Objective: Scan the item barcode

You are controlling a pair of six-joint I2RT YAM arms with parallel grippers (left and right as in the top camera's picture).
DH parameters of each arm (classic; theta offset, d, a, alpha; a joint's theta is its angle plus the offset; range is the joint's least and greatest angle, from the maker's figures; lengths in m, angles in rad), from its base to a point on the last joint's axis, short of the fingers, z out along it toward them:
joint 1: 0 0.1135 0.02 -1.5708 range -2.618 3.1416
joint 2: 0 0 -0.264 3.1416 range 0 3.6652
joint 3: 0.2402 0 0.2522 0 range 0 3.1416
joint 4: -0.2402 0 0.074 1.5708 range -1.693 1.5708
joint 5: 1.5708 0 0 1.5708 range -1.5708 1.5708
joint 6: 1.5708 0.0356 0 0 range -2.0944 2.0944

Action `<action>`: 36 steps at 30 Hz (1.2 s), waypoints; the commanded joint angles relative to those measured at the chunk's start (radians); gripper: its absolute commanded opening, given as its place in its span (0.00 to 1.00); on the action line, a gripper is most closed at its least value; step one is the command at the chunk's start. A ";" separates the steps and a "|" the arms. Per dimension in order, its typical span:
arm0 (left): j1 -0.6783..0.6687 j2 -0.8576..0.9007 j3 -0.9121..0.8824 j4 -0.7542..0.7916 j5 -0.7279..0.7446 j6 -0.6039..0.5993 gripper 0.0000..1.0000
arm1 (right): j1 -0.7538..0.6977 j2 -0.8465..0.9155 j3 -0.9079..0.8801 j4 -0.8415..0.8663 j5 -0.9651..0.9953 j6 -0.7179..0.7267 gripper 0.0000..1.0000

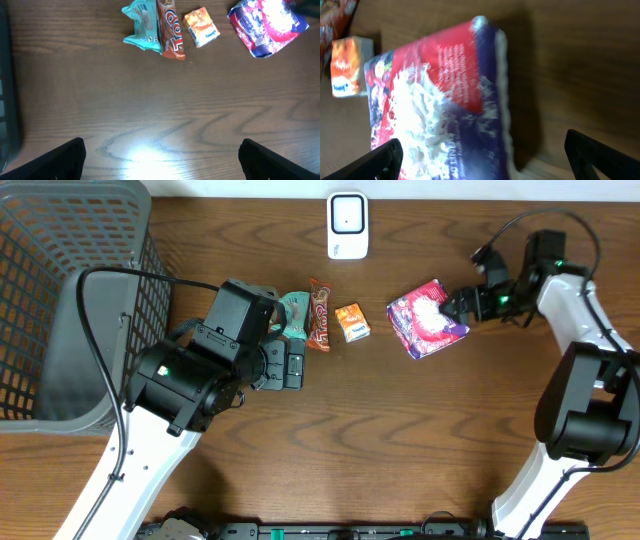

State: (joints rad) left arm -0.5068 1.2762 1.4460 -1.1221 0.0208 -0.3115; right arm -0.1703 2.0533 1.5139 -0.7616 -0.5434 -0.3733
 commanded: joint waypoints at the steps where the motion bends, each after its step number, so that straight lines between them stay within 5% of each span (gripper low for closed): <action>1: -0.003 -0.002 0.002 -0.003 -0.006 -0.001 0.98 | 0.024 -0.005 -0.084 0.060 -0.056 -0.024 0.99; 4: -0.003 -0.002 0.002 -0.003 -0.006 -0.001 0.98 | 0.035 -0.005 -0.135 0.093 -0.058 -0.024 0.95; 7: -0.003 -0.002 0.002 -0.003 -0.006 -0.001 0.98 | 0.046 -0.005 -0.160 0.087 -0.058 -0.024 0.79; 11: -0.003 -0.002 0.002 -0.003 -0.006 -0.001 0.98 | 0.055 -0.005 -0.163 0.046 -0.101 -0.024 0.48; 14: -0.003 -0.002 0.002 -0.003 -0.006 -0.001 0.98 | 0.074 -0.006 -0.161 0.034 -0.172 0.026 0.01; 24: -0.003 -0.002 0.002 -0.003 -0.006 -0.001 0.98 | 0.145 -0.102 -0.019 0.140 -0.248 0.446 0.01; 30: -0.003 -0.002 0.002 -0.003 -0.006 -0.001 0.98 | 0.200 -0.161 0.011 0.502 -0.202 0.772 0.01; 36: -0.003 -0.002 0.002 -0.003 -0.006 -0.001 0.98 | 0.306 -0.125 0.010 0.768 0.012 0.925 0.01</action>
State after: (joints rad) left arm -0.5068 1.2762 1.4460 -1.1217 0.0204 -0.3115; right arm 0.0750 1.8996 1.5223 -0.0399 -0.6590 0.3901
